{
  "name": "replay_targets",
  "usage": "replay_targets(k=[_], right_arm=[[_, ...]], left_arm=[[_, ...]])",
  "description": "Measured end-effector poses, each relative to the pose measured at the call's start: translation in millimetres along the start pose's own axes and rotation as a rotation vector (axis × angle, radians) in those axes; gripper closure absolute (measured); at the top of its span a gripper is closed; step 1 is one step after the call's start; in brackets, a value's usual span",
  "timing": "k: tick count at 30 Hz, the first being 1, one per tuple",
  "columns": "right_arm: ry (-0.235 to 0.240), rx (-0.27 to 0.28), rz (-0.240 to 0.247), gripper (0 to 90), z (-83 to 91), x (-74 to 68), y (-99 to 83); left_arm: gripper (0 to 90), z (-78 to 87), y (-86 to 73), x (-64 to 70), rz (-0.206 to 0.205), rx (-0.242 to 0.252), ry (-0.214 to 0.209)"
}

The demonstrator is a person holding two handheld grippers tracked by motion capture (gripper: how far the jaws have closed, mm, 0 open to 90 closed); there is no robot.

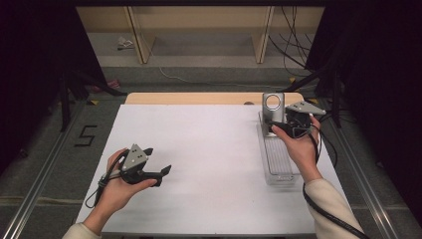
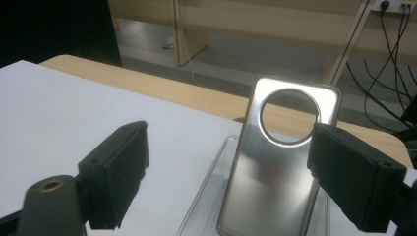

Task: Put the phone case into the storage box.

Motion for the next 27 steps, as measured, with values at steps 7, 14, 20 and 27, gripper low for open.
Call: replay_targets(k=[7,14,20,27], right_arm=[[0.011,0.006,-0.004,16.5,6.0,-3.4,-2.8],[0.027,0.015,-0.014,16.4,13.7,-5.3,-6.8],[0.040,0.017,-0.015,16.1,20.7,-6.2,-8.4],[0.066,0.002,-0.017,16.1,23.0,-9.4,-12.7]], left_arm=[[15.3,-0.1,0.5,1.2,0.001,0.005,0.000],[15.3,0.0,1.0,2.4,-0.001,0.009,-0.002],[15.3,1.7,1.4,0.4,0.004,0.016,0.005],[15.3,4.9,-0.5,-0.6,0.003,0.016,0.008]])
Point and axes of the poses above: each handheld gripper's, and its own axes: z roughly backward along the jaws, y roughly out of its top, x roughly to its right, the point moved 2 cm from there along -z, roughly forward along the jaws, and after that the axes turned 14 degrees about -z, right-handed, at the moved point
